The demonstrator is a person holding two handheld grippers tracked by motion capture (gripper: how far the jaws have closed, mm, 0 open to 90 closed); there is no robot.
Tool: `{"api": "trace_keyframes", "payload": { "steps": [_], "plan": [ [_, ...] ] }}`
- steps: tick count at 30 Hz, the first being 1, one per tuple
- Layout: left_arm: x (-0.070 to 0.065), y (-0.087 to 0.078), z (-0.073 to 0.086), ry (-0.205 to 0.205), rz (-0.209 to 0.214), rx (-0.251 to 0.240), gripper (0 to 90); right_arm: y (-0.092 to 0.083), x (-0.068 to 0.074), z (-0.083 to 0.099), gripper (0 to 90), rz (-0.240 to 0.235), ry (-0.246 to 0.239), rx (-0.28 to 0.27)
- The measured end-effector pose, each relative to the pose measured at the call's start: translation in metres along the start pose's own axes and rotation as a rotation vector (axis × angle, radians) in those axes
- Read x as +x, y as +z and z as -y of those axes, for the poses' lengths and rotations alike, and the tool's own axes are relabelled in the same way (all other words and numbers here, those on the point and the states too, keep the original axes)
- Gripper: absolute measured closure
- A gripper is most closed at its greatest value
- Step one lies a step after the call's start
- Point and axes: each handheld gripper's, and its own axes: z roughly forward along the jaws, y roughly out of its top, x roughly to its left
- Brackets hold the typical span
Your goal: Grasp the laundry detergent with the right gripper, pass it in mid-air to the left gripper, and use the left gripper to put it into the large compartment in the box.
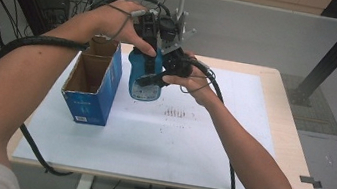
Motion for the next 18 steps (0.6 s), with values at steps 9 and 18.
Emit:
{"api": "trace_keyframes", "payload": {
  "steps": [9, 18],
  "plan": [
    [0.0000, -0.0001, 0.0003, -0.003, -0.001, -0.005, 37.6, -0.0002, -0.0006, 0.0004, 43.7, -0.001, -0.001, -0.001],
    [-0.0003, 0.0016, -0.0001, -0.006, 0.004, -0.002, 37.6, 0.0001, -0.0019, 0.0014, 43.5, 0.003, -0.016, 0.009]
  ]
}}
